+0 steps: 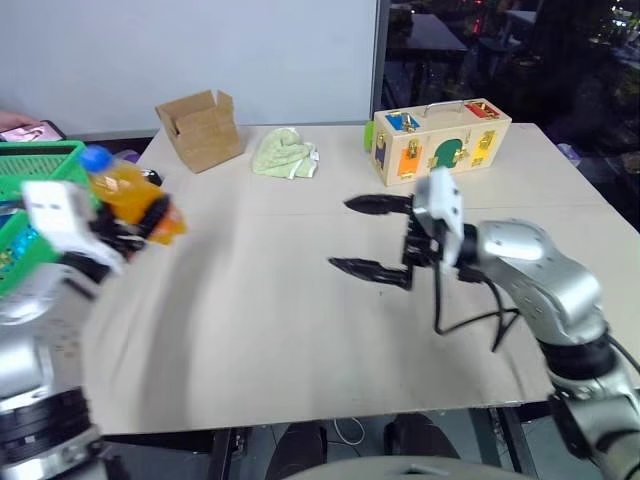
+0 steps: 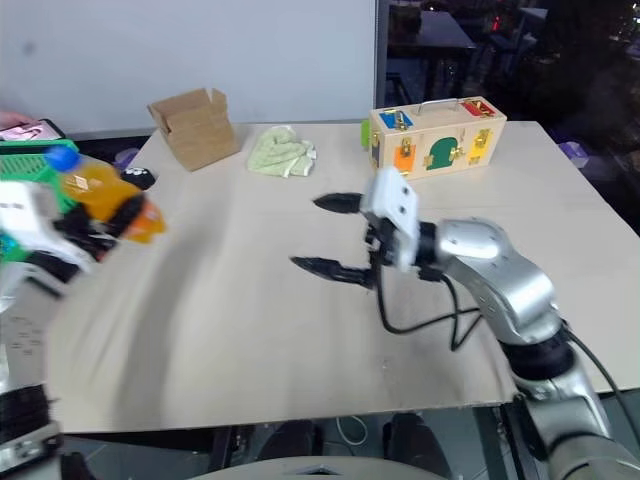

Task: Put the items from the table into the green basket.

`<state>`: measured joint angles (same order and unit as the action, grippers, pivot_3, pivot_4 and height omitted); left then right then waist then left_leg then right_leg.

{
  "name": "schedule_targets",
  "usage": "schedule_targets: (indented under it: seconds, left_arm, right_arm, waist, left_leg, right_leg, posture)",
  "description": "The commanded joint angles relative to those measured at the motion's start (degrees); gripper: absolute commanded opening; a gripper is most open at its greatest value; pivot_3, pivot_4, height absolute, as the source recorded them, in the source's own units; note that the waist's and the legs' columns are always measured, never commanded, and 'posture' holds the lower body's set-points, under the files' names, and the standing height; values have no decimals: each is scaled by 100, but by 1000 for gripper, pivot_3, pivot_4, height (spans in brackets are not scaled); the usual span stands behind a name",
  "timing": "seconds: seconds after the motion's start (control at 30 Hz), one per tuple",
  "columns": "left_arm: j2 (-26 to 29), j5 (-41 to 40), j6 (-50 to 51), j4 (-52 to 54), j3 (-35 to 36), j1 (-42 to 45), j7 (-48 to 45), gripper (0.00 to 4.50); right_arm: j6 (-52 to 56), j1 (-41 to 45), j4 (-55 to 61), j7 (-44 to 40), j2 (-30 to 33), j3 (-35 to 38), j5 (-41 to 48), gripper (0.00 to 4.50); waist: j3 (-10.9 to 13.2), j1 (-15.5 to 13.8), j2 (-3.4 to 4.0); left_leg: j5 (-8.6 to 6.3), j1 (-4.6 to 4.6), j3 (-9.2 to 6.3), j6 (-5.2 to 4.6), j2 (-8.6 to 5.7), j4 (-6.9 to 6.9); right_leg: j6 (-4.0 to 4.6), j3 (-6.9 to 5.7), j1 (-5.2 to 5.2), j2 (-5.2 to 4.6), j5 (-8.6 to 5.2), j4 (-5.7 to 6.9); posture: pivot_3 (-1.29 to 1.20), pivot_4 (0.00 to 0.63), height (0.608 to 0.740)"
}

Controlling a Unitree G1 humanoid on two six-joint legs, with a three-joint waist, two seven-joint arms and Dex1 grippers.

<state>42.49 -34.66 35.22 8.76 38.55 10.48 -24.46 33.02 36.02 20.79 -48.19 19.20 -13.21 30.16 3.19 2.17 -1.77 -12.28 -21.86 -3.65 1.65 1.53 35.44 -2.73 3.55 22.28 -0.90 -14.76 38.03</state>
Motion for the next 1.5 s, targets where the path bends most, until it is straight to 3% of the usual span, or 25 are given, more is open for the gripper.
schedule_targets:
  seconds: [0.03, 0.27, 0.43, 0.57, 0.73, 0.93, 1.07, 1.3, 1.4, 1.5]
  left_arm:
    - [649, -150, 235, 301, 985, 149, 233, 2961]
    - [1614, 307, 210, -246, 2010, 15, 213, 2961]
    - [1786, 1000, -37, -651, 2467, -332, 394, 2961]
    - [1806, 1184, -451, -1251, 2231, -345, 156, 2961]
    - [2083, 1412, -1417, -2861, 1327, 342, -338, 2961]
    - [2411, 1795, -2553, -5082, 355, 1504, -597, 2961]
    - [2527, 2252, -3419, -6506, -297, 2251, -266, 2961]
    - [2445, 2291, -3972, -7408, -610, 2822, -234, 2961]
    - [2457, 2186, -4053, -7416, -504, 2660, -199, 4315]
    - [2400, 2028, -4070, -7203, -337, 2401, -162, 4415]
  right_arm:
    - [-274, 577, -435, 38, -581, -139, -6, 4500]
    - [-469, 937, -781, -103, -1157, -106, 62, 4500]
    - [-550, 895, -836, -156, -1197, -134, -13, 4500]
    - [-559, 824, -845, -166, -1197, -165, -42, 4500]
    - [-635, 796, -855, -210, -1068, -167, -164, 4500]
    - [-559, 670, -662, -45, -941, -104, -243, 4500]
    - [-468, 586, -535, 93, -842, -67, -261, 4500]
    - [-350, 491, -289, 234, -584, -1, -256, 4500]
    - [-318, 451, -215, 240, -535, 21, -189, 4500]
    - [-318, 423, -158, 187, -510, 38, -110, 4500]
  waist:
    - [-1, -86, -2]
    - [-6, -626, -11]
    - [-8, -836, -15]
    - [-15, -951, -25]
    - [-36, -1084, -57]
    - [-44, -994, -69]
    - [-44, -828, -69]
    - [-53, -463, -83]
    - [-55, -312, -86]
    - [-50, -174, -73]
  left_leg:
    - [0, -3, -8, 0, 1, -8]
    - [-2, -34, -33, 6, -3, -31]
    - [3, -30, -35, 20, -3, -30]
    - [20, -22, -35, 47, -1, -31]
    - [26, -27, -56, 58, 3, -30]
    - [29, -74, -65, 62, 2, -29]
    - [30, -90, -70, 62, 2, -29]
    - [32, -93, -72, 64, 2, -23]
    - [32, -92, -74, 64, 2, -21]
    - [33, -88, -72, 63, 2, -21]
  right_leg:
    - [1, -8, 2, 0, 1, -2]
    - [5, -43, 34, -7, 0, -7]
    - [10, -48, 32, -9, -4, -14]
    - [22, -51, 32, -10, -17, -11]
    - [24, -81, 30, -11, -18, -14]
    - [32, -94, 59, -9, 4, -15]
    - [27, -99, 74, -7, 9, -5]
    - [25, -101, 72, -9, 10, -1]
    - [24, -101, 73, -9, 10, 3]
    - [24, -97, 73, -10, 11, 9]
  posture:
    - [258, 0, 740]
    - [317, 0, 740]
    - [330, 0, 740]
    - [310, 0, 740]
    - [263, 0, 740]
    - [215, 0, 740]
    - [130, 0, 740]
    - [51, 0, 740]
    - [52, 0, 740]
    - [66, 0, 740]
